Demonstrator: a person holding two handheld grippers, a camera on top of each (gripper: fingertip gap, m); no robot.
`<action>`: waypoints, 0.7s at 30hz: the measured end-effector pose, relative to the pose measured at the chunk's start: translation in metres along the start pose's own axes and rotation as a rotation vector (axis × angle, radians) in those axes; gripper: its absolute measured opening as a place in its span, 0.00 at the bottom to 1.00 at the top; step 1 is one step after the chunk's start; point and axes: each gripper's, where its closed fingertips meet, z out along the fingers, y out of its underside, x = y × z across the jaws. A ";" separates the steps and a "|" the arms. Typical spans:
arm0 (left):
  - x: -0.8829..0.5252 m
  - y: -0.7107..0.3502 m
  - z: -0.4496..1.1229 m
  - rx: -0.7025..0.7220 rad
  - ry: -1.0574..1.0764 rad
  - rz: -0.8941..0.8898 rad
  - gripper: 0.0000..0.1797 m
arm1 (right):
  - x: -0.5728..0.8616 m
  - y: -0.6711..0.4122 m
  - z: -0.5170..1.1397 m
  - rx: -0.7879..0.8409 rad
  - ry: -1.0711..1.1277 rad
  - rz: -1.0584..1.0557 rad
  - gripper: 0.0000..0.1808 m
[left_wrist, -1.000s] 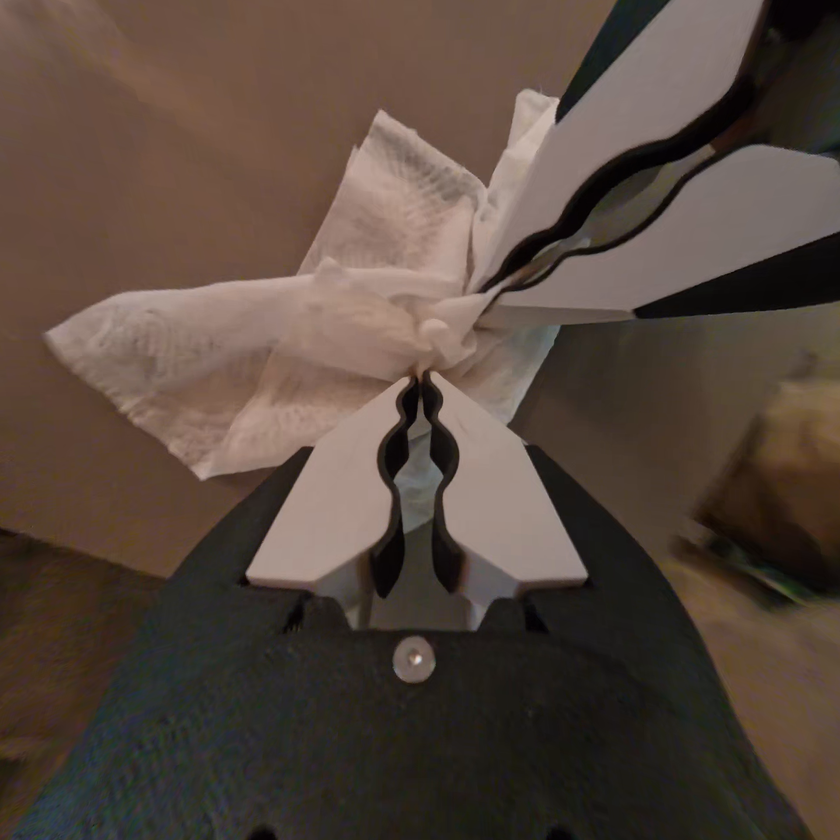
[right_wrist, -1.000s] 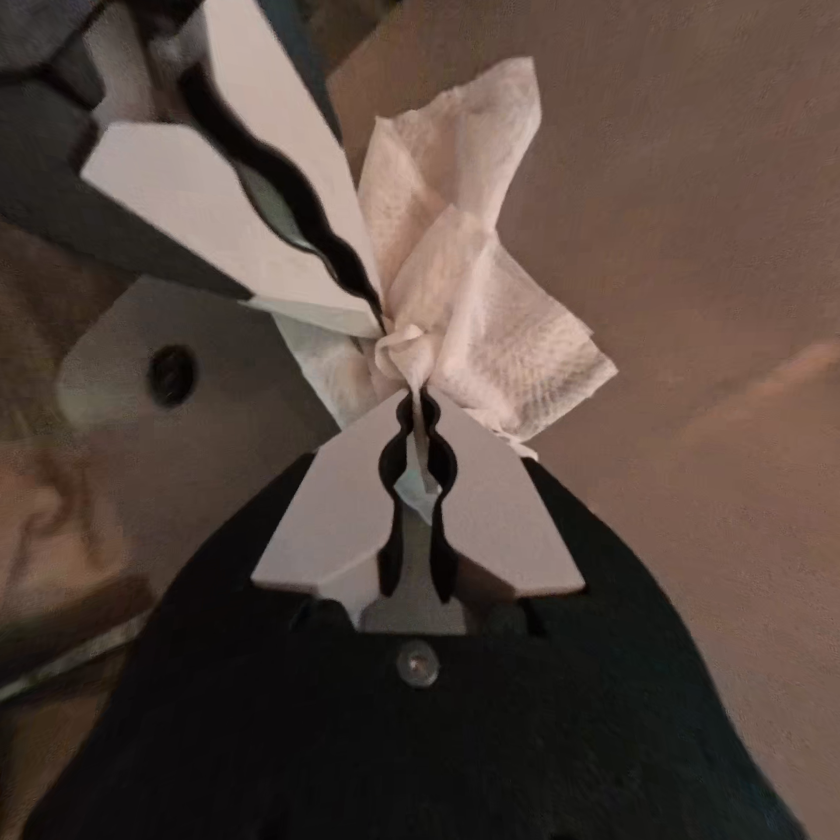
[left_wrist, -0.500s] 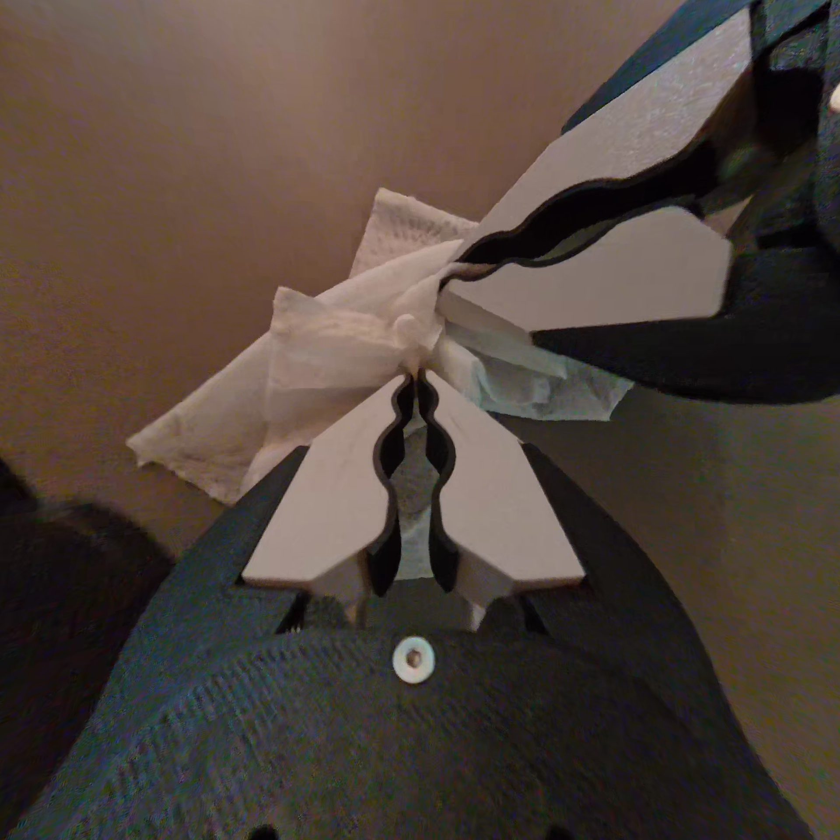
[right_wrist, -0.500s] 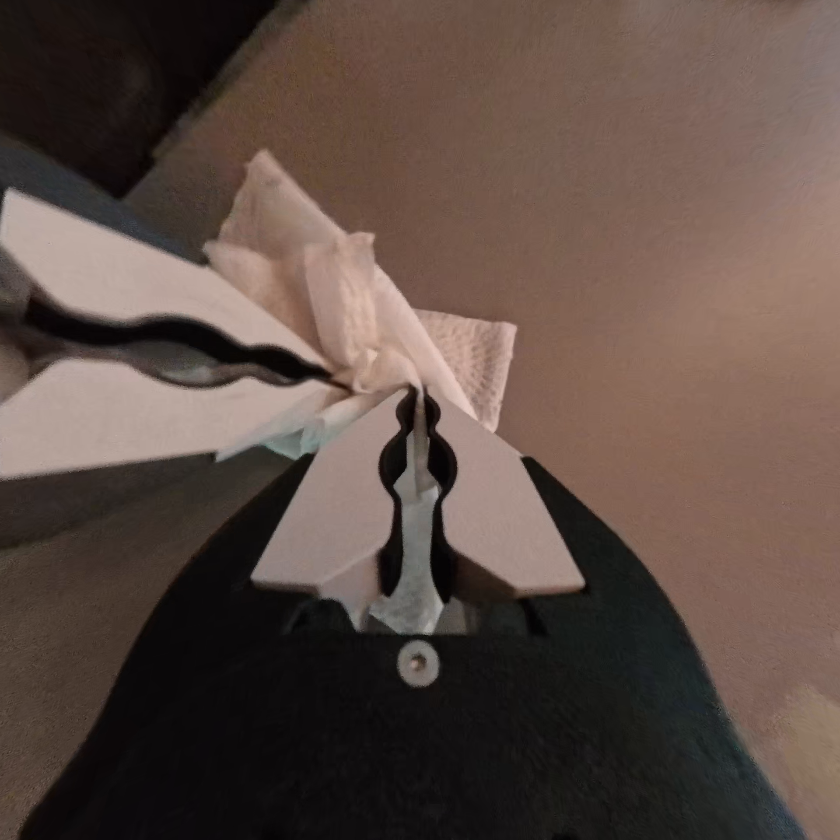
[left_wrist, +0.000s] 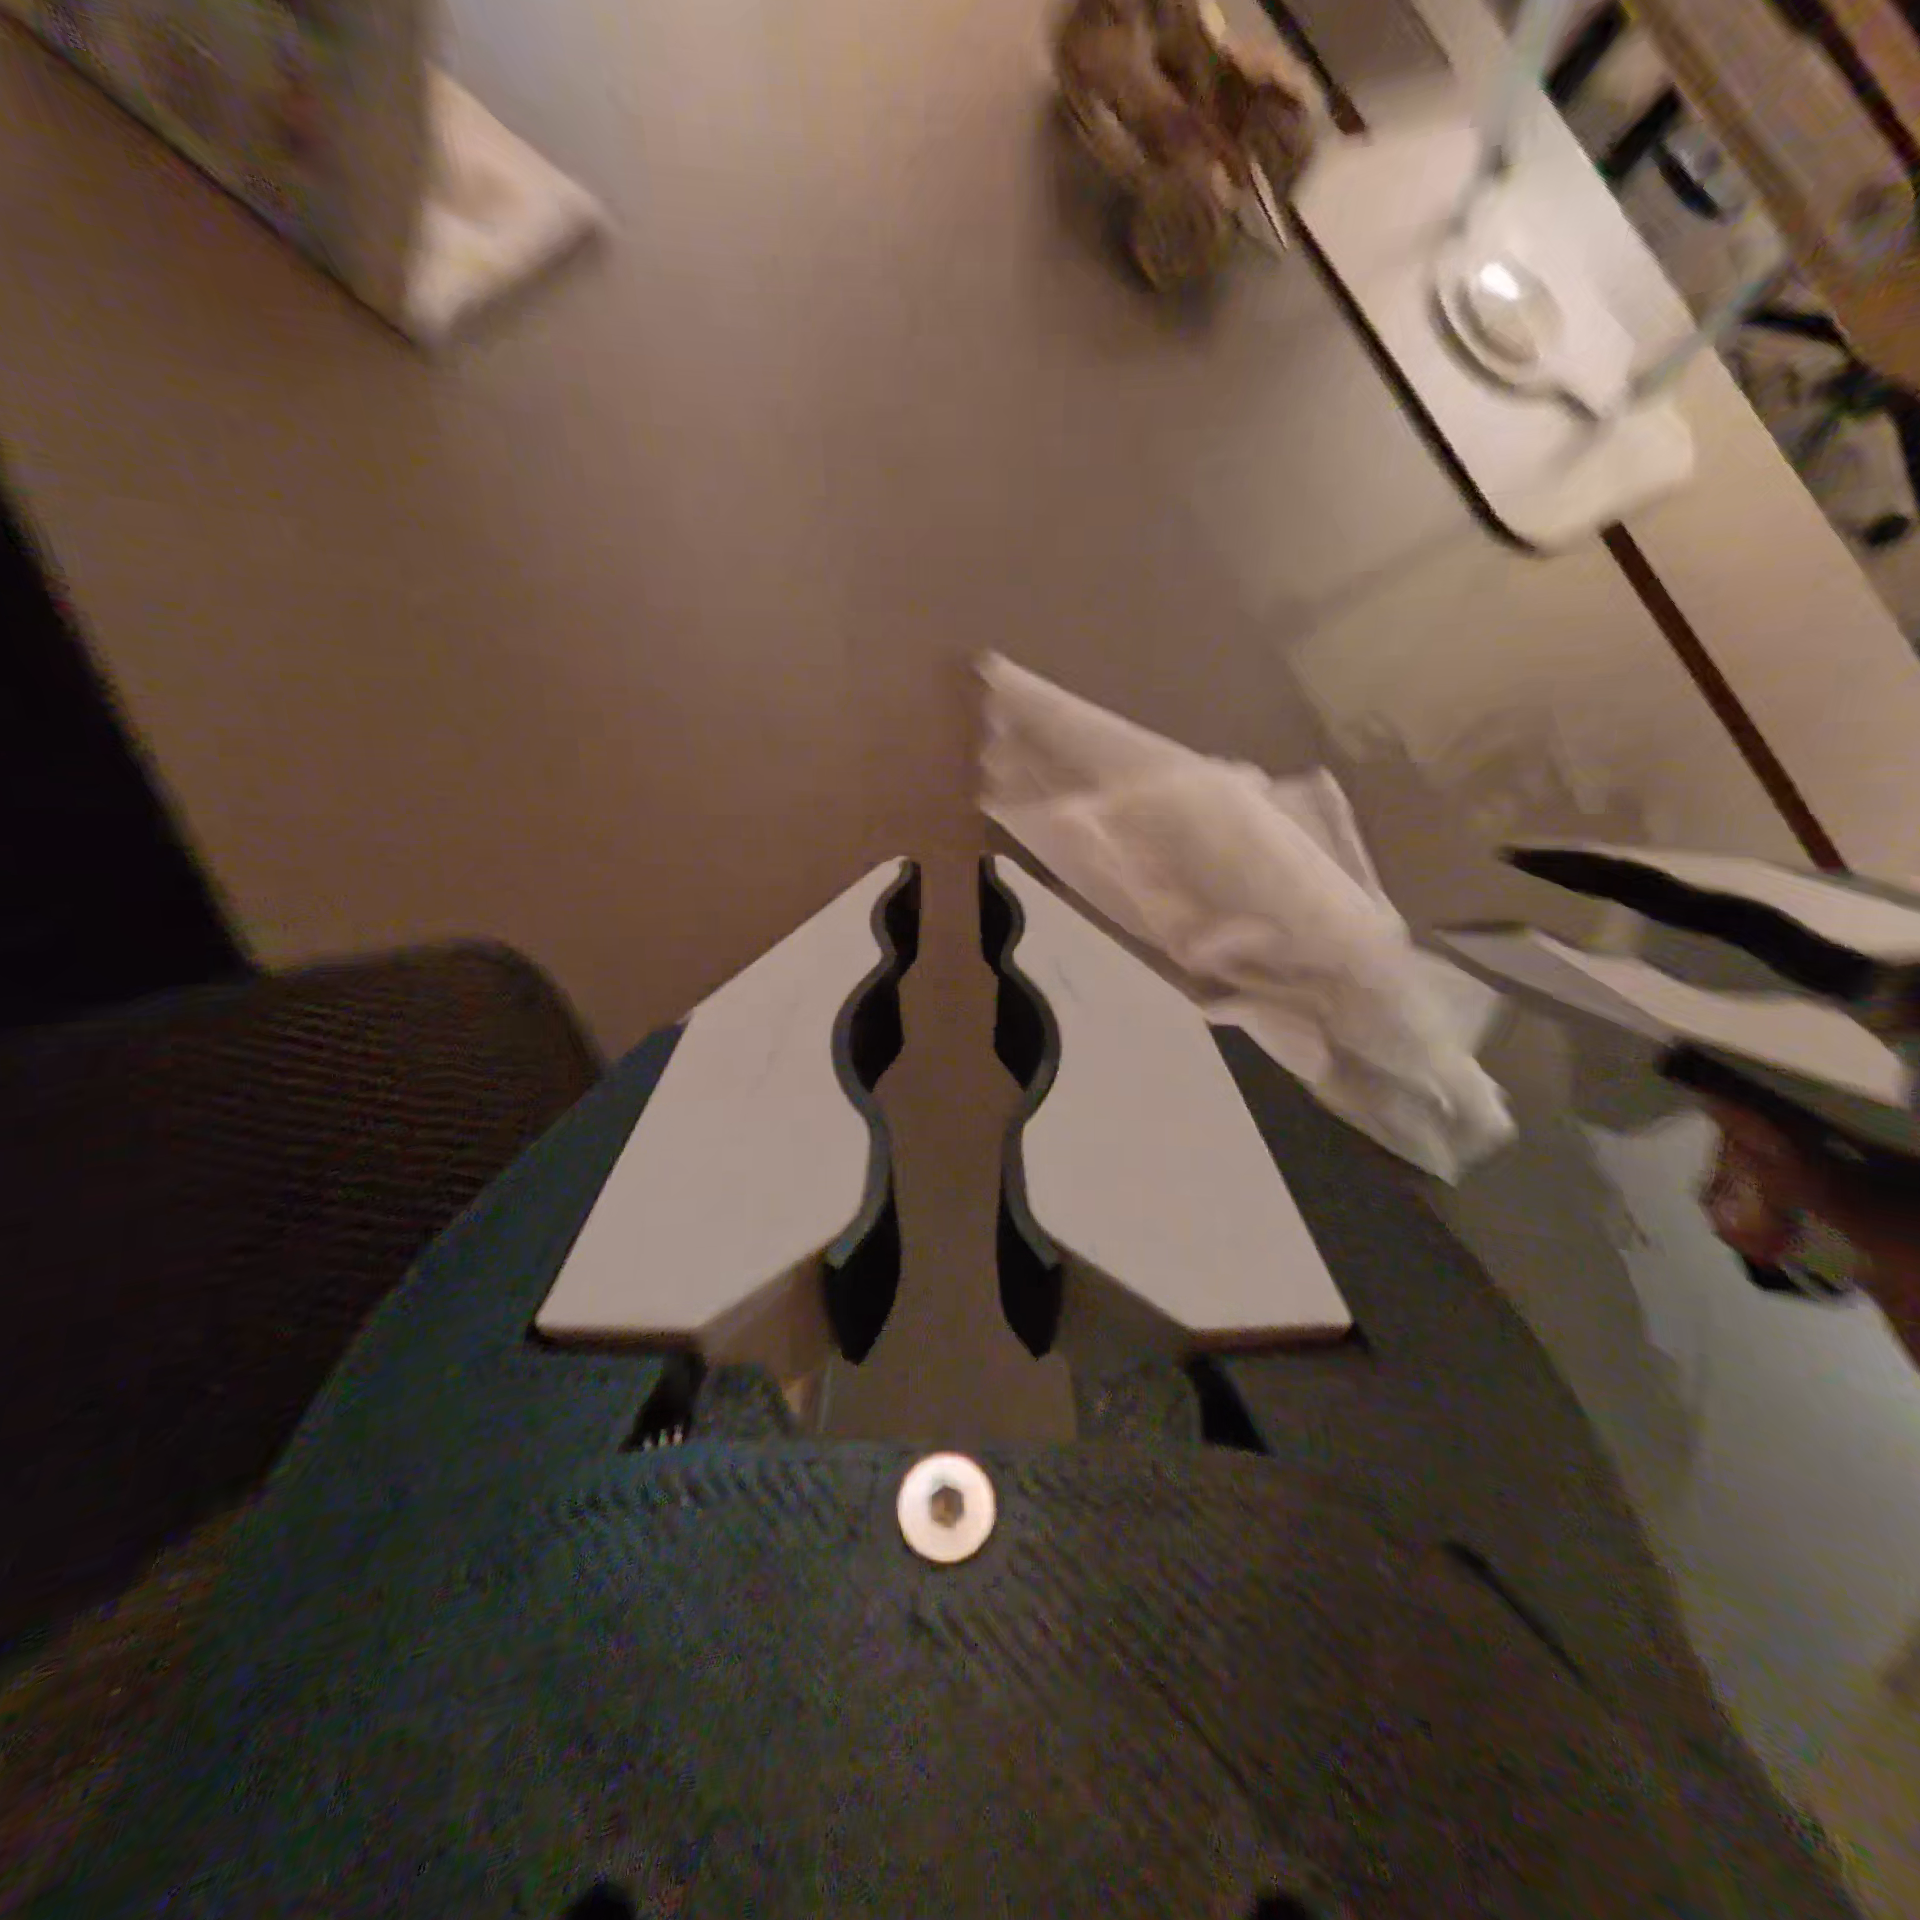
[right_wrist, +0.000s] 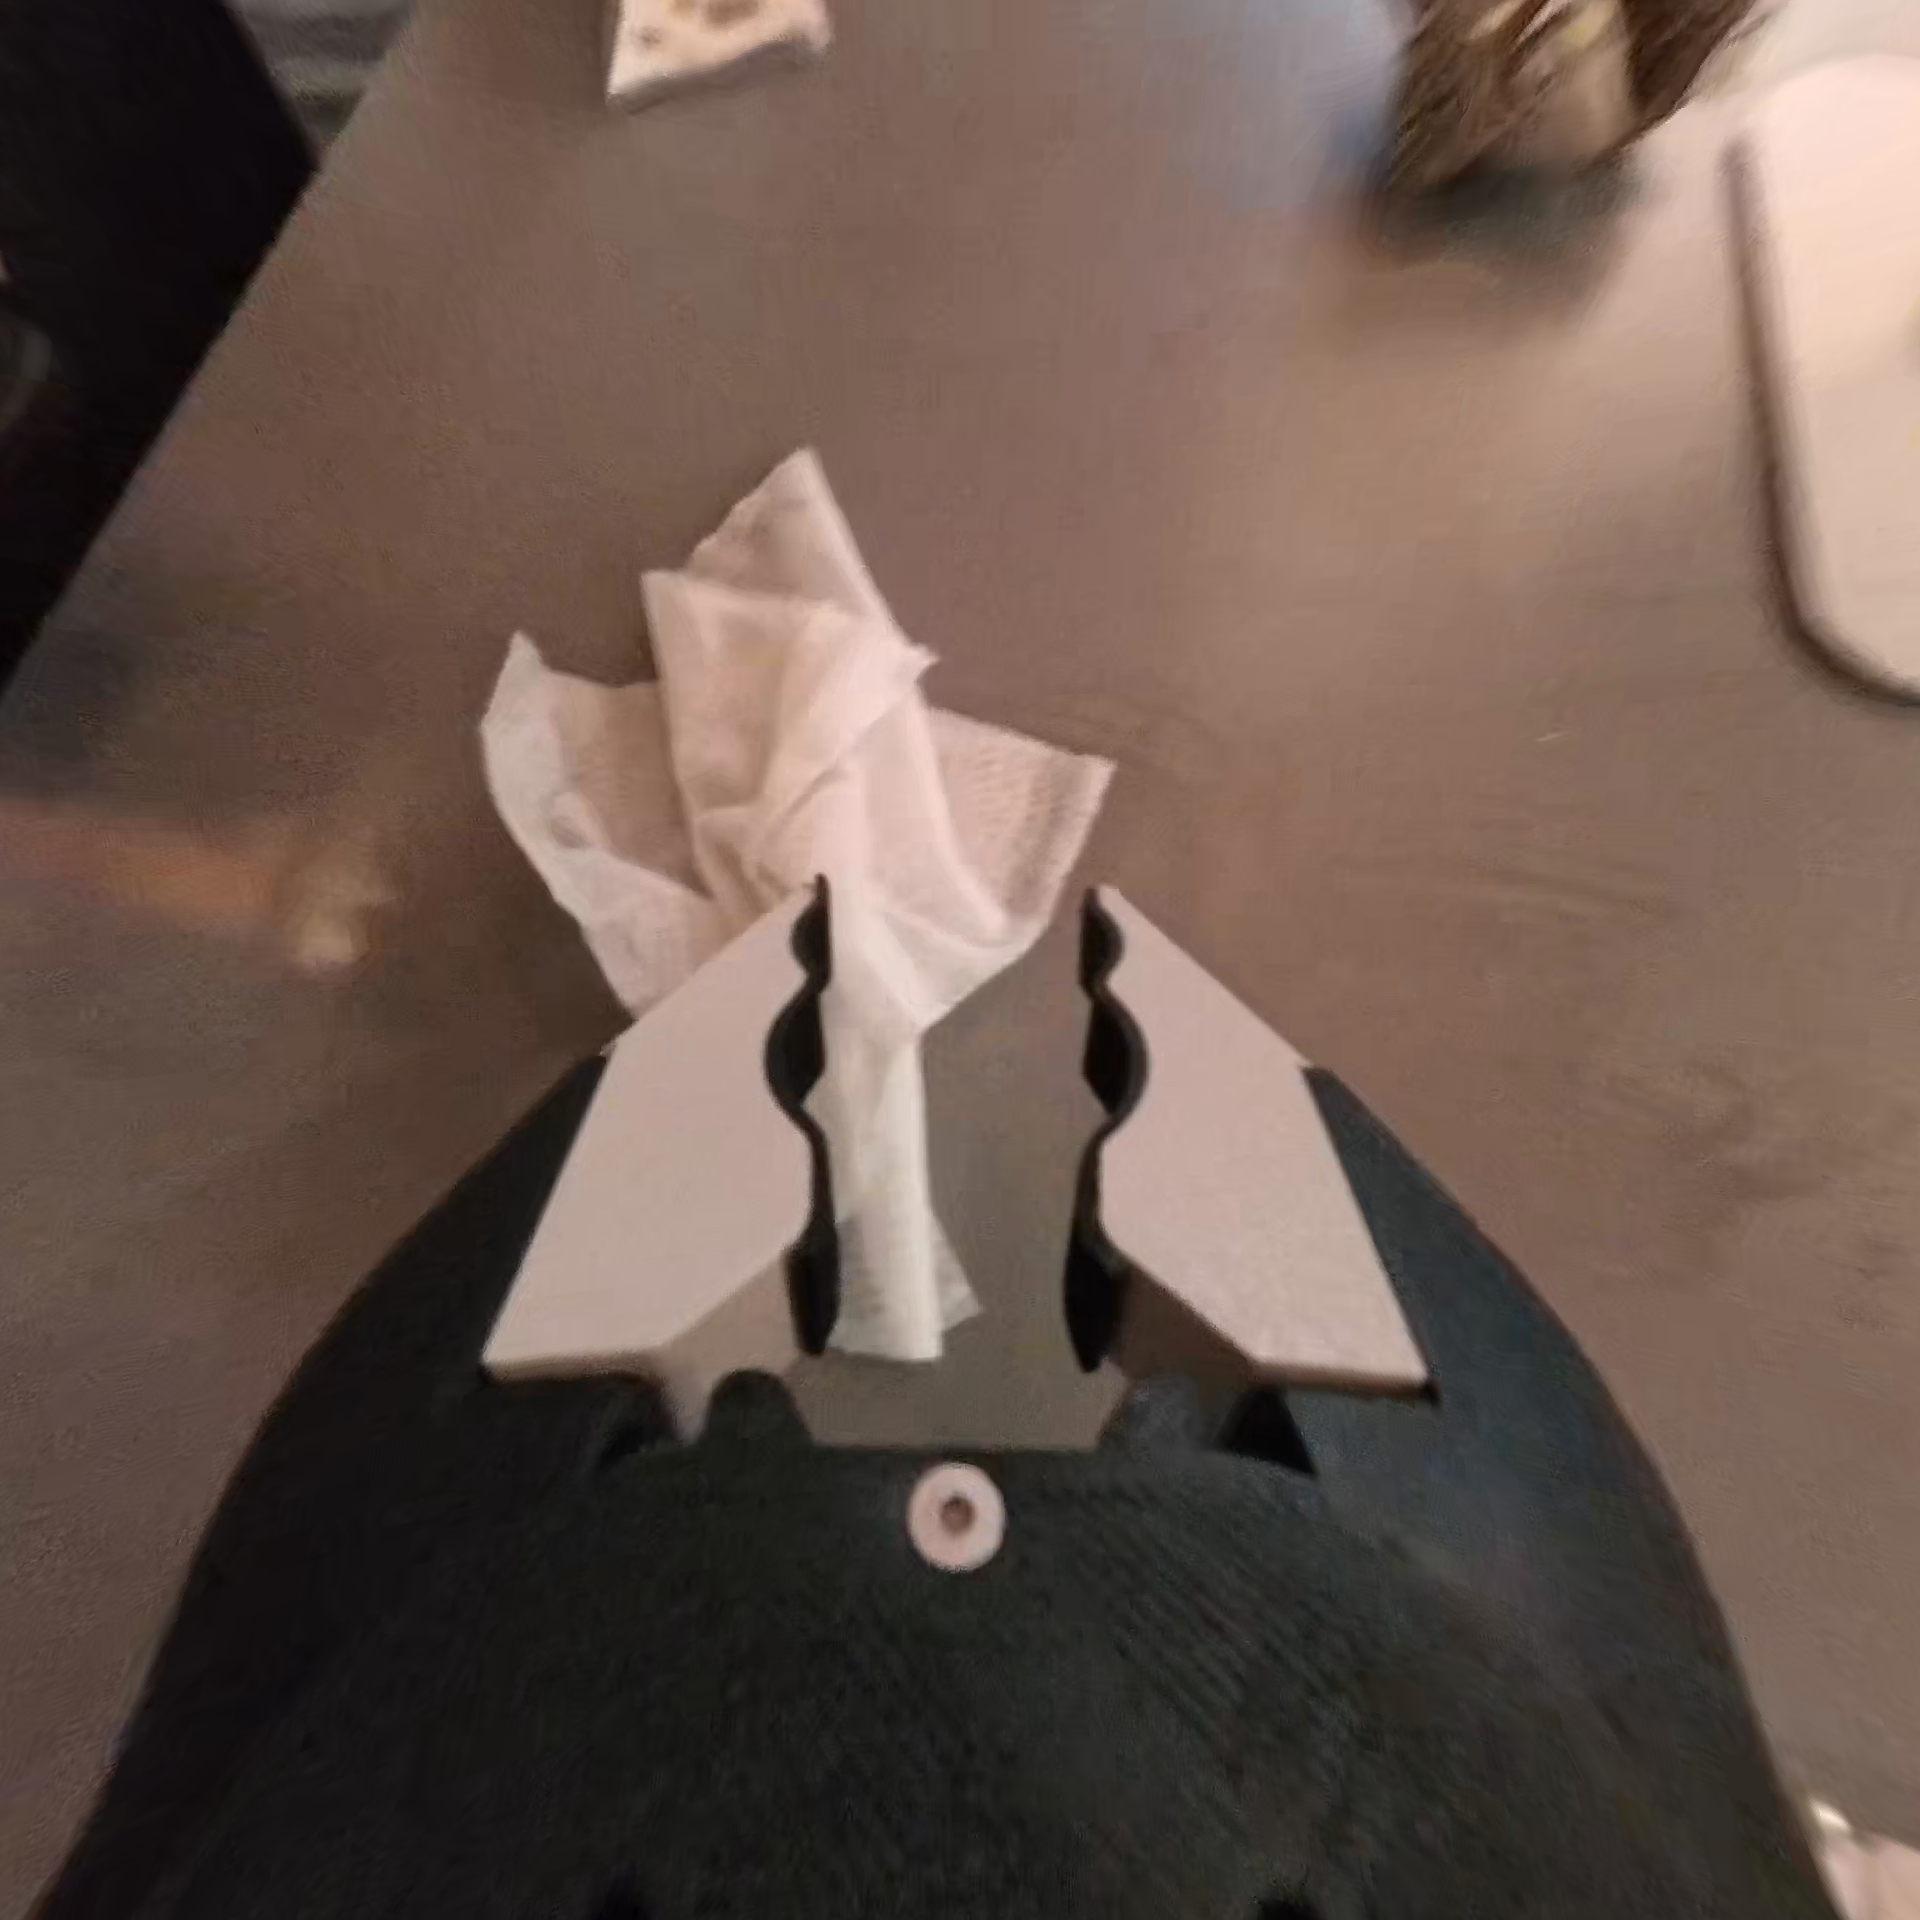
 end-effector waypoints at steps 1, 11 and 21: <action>-0.020 -0.016 -0.002 0.041 -0.043 0.007 0.05 | 0.003 -0.005 -0.001 0.020 0.053 -0.060 0.29; -0.105 -0.020 0.035 0.090 -0.142 0.047 0.00 | -0.055 0.001 0.081 -0.195 0.324 -0.665 0.00; -0.100 -0.019 0.035 0.098 -0.020 -0.048 0.00 | -0.043 -0.014 0.097 -0.207 0.315 -0.882 0.00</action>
